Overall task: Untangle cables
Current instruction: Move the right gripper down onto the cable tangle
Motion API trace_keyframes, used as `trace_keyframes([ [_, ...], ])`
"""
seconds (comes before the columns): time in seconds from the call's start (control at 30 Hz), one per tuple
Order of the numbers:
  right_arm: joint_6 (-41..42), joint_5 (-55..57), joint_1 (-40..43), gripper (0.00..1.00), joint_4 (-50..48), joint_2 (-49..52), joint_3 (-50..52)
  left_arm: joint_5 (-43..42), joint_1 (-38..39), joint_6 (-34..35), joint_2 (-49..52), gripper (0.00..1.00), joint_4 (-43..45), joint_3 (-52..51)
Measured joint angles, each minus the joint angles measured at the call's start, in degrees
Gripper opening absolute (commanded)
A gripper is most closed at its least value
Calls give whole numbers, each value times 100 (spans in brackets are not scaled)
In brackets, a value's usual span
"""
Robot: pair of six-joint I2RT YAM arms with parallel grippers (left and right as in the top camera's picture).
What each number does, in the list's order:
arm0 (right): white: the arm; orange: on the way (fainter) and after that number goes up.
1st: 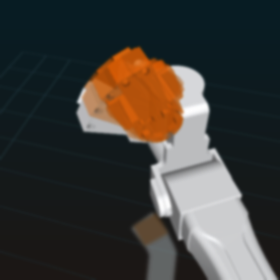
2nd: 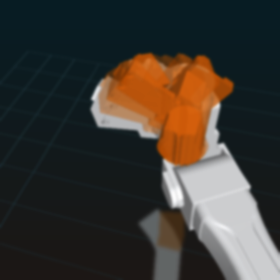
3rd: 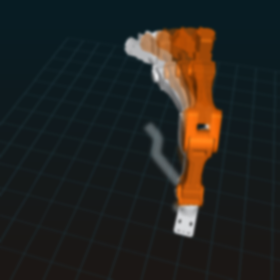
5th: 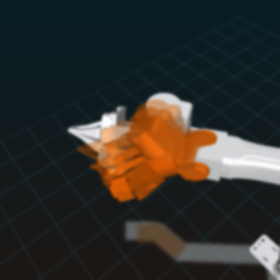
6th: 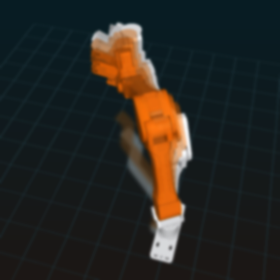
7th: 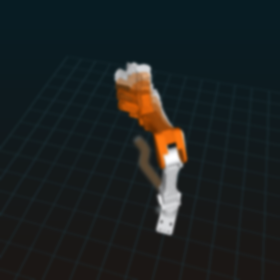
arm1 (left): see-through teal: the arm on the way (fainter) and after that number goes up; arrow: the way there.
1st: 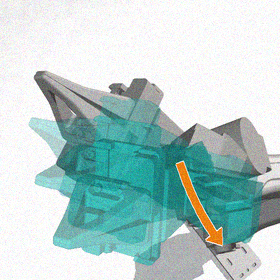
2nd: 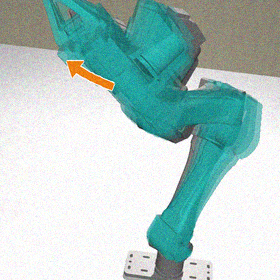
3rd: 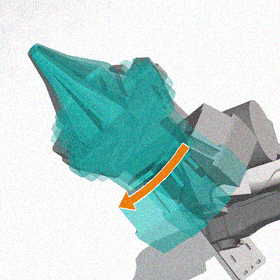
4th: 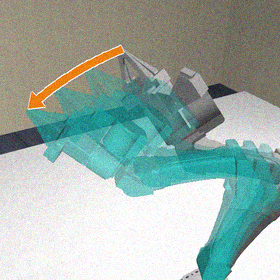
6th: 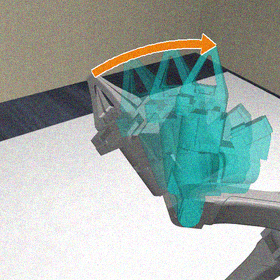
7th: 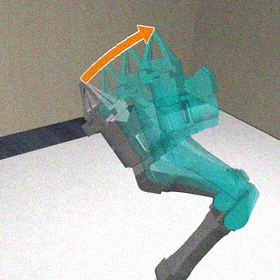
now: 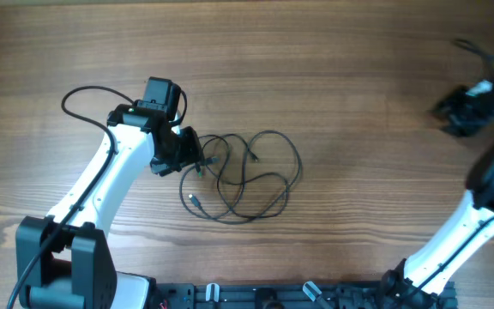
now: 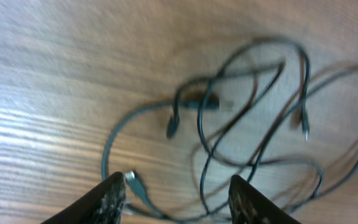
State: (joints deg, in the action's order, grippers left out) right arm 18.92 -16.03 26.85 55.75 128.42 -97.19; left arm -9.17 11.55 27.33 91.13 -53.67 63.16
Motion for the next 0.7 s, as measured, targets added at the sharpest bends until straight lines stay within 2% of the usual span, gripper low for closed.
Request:
trace_keyframes([
  [0.13,-874,-17,-734,51,815,15,-323,151,-358,90,2,50,-133,105],
  [0.2,-1338,-48,-1047,50,1182,-7,-601,188,-586,122,7,45,-313,297],
  [0.37,-2055,-111,-1906,51,1832,-597,-693,315,-1268,151,7,42,-774,654],
  [0.47,-2441,-232,-2601,52,2420,-1029,-728,352,-1759,149,4,47,-1043,863],
  [0.53,-2640,-310,-3289,52,2706,-1178,-763,354,-2006,153,-2,54,-1176,920],
  [0.63,-2745,-343,-4050,53,2806,-1178,-761,356,-2192,111,-7,57,-1410,920],
  [0.67,-2780,-317,-4336,61,2806,-1178,-761,356,-2208,57,-7,58,-1453,920],
  [0.7,-2802,-251,-4588,81,2806,-1178,-761,356,-2212,7,-7,59,-1475,920],
])
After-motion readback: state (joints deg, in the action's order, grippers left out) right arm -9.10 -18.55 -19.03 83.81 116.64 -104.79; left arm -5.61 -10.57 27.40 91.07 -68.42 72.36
